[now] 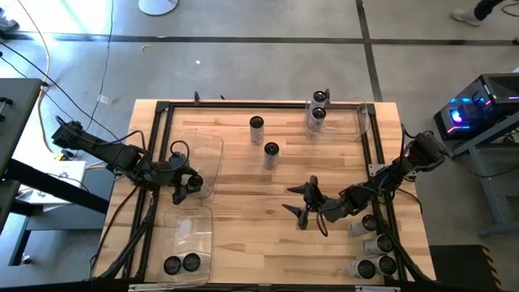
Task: Sort soda cans
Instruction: Put the white yellow soda can into the top left transparent bin, then adjust the top left transparent bin
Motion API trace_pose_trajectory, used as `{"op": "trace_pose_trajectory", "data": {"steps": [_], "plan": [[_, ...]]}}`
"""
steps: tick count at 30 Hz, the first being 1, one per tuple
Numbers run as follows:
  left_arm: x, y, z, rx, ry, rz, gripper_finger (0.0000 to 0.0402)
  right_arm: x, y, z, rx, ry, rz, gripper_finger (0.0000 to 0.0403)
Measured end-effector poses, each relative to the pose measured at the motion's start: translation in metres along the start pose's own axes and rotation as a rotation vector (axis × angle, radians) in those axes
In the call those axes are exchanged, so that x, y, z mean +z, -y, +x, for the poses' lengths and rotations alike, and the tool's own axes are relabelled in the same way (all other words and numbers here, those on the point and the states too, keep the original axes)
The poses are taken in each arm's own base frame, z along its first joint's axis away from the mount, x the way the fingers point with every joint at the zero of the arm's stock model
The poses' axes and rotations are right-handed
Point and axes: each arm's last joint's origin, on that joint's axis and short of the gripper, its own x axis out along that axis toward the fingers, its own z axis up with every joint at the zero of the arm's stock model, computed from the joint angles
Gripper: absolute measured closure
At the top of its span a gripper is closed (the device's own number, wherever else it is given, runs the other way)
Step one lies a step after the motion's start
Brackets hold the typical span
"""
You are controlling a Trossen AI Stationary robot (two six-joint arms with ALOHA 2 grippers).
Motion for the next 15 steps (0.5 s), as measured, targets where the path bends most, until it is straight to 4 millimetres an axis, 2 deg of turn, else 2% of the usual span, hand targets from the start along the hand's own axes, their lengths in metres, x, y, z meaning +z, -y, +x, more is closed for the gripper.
{"op": "trace_pose_trajectory", "data": {"steps": [6,15], "plan": [[0.003,0.001,-0.003,0.003,0.007,0.063,0.0076,0.0,0.0,0.0,0.0,0.0,0.001,0.0124],[0.031,0.009,-0.035,-0.031,0.107,0.152,0.0076,0.0,0.0,0.0,-0.001,0.0,0.008,0.0124]]}}
